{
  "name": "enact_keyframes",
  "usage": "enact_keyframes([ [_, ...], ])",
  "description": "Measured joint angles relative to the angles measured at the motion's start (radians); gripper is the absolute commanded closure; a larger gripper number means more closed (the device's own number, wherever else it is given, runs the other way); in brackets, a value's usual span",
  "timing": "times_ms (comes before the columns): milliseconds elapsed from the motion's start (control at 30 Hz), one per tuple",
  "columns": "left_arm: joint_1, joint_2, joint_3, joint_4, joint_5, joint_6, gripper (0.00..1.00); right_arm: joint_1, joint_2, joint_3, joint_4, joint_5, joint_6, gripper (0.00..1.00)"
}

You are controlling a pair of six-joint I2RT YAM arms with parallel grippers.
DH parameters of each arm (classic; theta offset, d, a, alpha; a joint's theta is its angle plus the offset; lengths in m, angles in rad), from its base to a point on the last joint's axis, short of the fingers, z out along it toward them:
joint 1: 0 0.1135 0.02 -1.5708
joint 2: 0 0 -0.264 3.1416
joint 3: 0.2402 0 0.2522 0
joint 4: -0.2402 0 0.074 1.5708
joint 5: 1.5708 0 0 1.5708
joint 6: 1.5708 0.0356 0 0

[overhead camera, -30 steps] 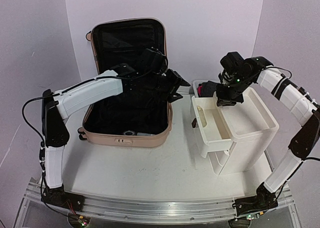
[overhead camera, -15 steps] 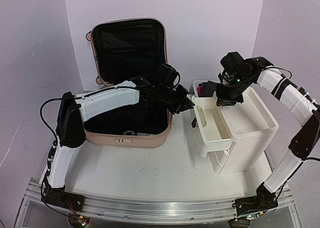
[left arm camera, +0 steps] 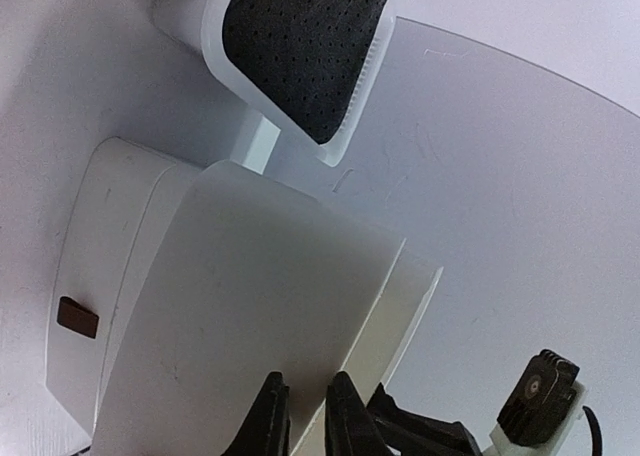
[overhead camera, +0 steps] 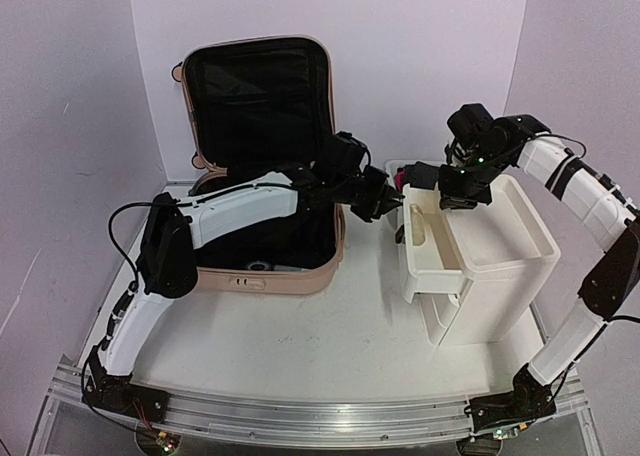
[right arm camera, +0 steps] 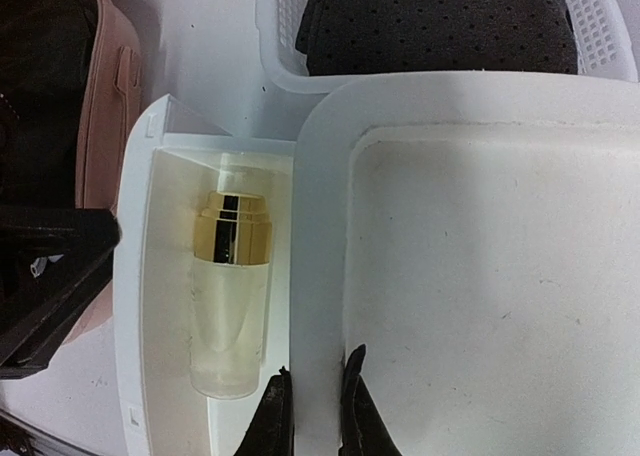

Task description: Open, take out, and arrange the luggage

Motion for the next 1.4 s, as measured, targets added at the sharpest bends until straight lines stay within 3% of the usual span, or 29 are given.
enact_keyframes([
  [167,-0.001,-0.001,-0.026,0.053,-0.014,-0.046,0.68,-0.001,0.0,0.0,0.0,0.008,0.004,1.0],
  [267,-0.012,-0.087,-0.197,0.119,-0.012,-0.01,0.57,0.001,0.0,0.0,0.008,-0.007,0.003,1.0],
  [333,-0.024,-0.192,-0.335,0.102,-0.014,0.041,0.56,0.008,0.0,-0.001,0.014,-0.023,-0.003,1.0],
  [467,-0.035,-0.35,-0.482,0.035,-0.027,0.097,0.78,0.022,0.0,-0.003,0.027,-0.057,-0.016,1.0],
  [700,-0.033,-0.365,-0.452,0.006,-0.003,0.104,0.98,0.026,0.004,-0.003,0.036,-0.076,0.0,1.0],
  [900,-0.048,-0.409,-0.561,-0.102,-0.073,0.087,1.0,0.026,0.009,-0.002,0.046,-0.088,0.027,1.0],
  [1033,-0.05,-0.384,-0.525,-0.142,-0.053,0.084,1.0,0.026,0.011,-0.002,0.055,-0.097,0.043,1.0],
  [1300,-0.061,-0.096,-0.091,-0.093,0.087,0.112,1.0,0.024,0.015,-0.008,0.085,-0.13,0.057,1.0],
  [1400,-0.076,-0.048,-0.052,-0.033,0.121,0.102,1.0,0.023,0.011,-0.021,0.105,-0.146,0.065,1.0],
])
